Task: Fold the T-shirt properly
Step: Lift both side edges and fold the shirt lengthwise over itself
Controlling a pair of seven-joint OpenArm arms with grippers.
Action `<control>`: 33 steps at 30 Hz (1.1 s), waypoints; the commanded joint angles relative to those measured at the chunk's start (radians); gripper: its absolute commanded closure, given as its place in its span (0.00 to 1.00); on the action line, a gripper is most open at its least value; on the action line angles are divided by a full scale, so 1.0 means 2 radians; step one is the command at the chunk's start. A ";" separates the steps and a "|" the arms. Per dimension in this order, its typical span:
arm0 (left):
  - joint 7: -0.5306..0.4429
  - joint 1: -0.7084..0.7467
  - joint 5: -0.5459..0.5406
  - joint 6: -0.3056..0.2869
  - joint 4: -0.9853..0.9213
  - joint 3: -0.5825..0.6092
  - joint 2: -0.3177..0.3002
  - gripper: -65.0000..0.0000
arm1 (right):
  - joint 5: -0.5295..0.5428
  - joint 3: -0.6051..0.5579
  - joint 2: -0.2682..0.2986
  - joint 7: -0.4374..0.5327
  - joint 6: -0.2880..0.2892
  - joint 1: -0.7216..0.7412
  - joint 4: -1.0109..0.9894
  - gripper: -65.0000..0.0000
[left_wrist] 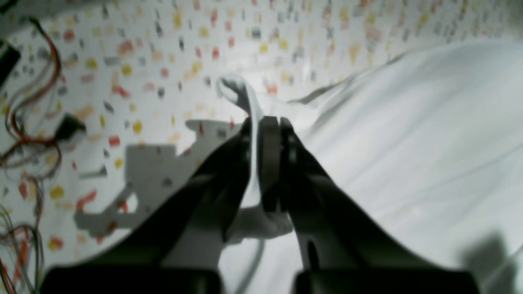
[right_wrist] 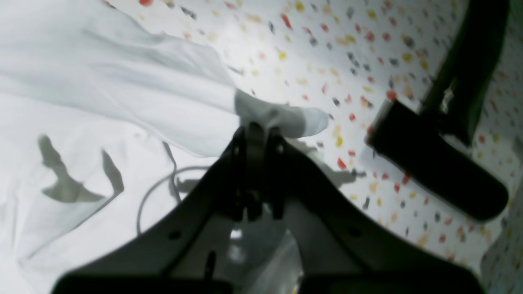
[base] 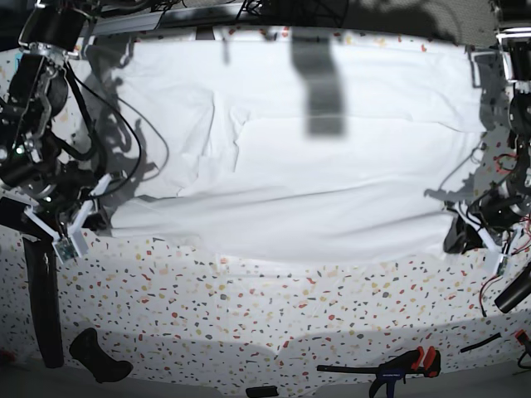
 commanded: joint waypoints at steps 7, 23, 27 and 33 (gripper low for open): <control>-0.008 0.035 -0.014 0.002 0.012 -0.022 -0.016 1.00 | 0.022 0.038 0.007 0.011 0.002 -0.054 0.026 1.00; 0.097 0.126 -0.086 -0.010 0.073 -0.128 -0.016 1.00 | 0.031 0.039 0.003 0.017 0.002 -0.138 0.026 1.00; 0.097 0.149 -0.085 -0.010 0.073 -0.128 -0.016 1.00 | 0.031 0.039 0.003 0.019 0.002 -0.149 0.026 1.00; 0.097 0.164 -0.084 -0.010 0.073 -0.128 -0.016 1.00 | 0.038 0.039 0.003 0.009 0.002 -0.150 0.026 1.00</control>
